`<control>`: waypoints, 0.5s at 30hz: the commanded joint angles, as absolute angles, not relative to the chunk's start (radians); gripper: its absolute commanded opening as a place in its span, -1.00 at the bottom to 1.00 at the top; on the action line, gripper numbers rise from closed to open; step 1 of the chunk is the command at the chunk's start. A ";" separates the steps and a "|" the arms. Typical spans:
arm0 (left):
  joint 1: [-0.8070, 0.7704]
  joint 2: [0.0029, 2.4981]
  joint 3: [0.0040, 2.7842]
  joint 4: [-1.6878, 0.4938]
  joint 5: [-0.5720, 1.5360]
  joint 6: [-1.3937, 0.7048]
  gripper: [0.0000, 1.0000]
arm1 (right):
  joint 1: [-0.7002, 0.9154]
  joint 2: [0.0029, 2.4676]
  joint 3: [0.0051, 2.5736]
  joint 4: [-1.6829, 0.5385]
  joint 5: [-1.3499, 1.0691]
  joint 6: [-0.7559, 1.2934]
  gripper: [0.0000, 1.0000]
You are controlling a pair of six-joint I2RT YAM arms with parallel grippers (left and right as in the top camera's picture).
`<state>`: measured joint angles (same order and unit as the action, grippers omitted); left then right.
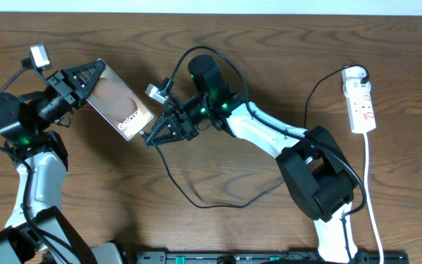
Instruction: Plug charger to phone and switch on socket
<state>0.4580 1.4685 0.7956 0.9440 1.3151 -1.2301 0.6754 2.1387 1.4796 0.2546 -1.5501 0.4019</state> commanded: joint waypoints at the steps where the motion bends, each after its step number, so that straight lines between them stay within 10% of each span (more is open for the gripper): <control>1: 0.455 1.465 0.809 0.952 1.391 -1.228 -0.85 | 0.659 2.132 1.485 0.258 -1.562 0.403 -0.93; 15: 0.455 1.465 0.809 0.952 1.375 -1.229 -0.85 | 0.652 2.132 1.485 0.258 -1.562 0.403 -0.93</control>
<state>0.4580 1.4685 0.7956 0.9443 1.3216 -1.2301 0.6662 2.1387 1.4792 0.2543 -1.5501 0.4019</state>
